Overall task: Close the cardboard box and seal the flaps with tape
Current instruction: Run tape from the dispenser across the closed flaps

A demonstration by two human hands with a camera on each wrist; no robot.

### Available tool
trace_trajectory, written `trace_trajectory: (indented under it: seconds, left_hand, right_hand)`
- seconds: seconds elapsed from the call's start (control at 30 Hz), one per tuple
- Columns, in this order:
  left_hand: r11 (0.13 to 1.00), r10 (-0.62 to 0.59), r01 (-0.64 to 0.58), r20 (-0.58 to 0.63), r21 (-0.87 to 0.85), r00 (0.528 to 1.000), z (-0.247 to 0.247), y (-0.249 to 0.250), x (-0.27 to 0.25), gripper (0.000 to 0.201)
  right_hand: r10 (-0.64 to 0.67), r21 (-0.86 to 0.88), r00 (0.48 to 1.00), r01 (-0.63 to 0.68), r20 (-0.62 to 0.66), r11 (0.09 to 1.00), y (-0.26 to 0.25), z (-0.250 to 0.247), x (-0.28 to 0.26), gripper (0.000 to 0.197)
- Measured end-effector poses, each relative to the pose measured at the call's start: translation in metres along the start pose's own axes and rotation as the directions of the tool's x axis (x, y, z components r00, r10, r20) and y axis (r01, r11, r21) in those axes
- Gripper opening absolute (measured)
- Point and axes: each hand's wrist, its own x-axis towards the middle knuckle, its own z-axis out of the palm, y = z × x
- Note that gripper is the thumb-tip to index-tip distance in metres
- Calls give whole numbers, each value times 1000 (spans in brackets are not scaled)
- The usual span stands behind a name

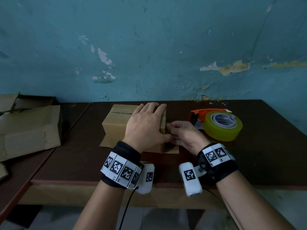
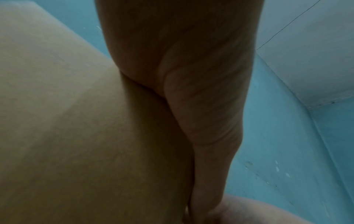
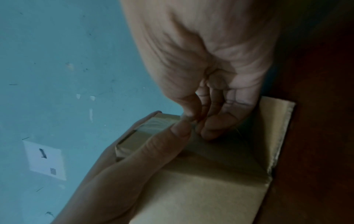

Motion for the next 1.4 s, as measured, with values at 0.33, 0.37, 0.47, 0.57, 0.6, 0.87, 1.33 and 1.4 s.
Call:
trace_trajectory:
  seconds: [0.33, 0.37, 0.47, 0.57, 0.6, 0.87, 1.33, 1.4]
  left_hand:
    - [1000, 8, -8, -3, 2, 1000, -1, 0, 0, 103]
    - [1000, 10, -10, -4, 2, 1000, -1, 0, 0, 103]
    - [1000, 9, -9, -2, 4, 1000, 0, -1, 0, 102]
    - [1000, 8, -8, -1, 8, 1000, 0, 0, 0, 103]
    - [1000, 8, -8, -4, 7, 1000, 0, 0, 0, 103]
    - [1000, 10, -10, -1, 11, 1000, -2, 1, 0, 103]
    - [999, 12, -17, -111, -43, 994, 0, 2, -4, 84]
    - [997, 5, -15, -115, -81, 993, -2, 3, -4, 78]
  right_hand:
    - [-19, -78, 1000, 18, -1, 997, -1, -1, -1, 24]
    - [-19, -65, 1000, 20, 20, 998, -3, -2, -1, 23]
    - [-14, -27, 998, 16, 67, 1000, -6, -5, -2, 27]
    - [-43, -89, 998, 48, 52, 995, -5, -5, -3, 18]
    - [-47, -129, 998, 52, 43, 990, -4, -6, -3, 11]
    - [-21, -90, 999, 25, 42, 996, -8, -7, -2, 32]
    - [-19, -283, 996, -7, -87, 959, -6, 0, 0, 31]
    - [-2, -339, 995, -32, -101, 940, -7, -1, -1, 20]
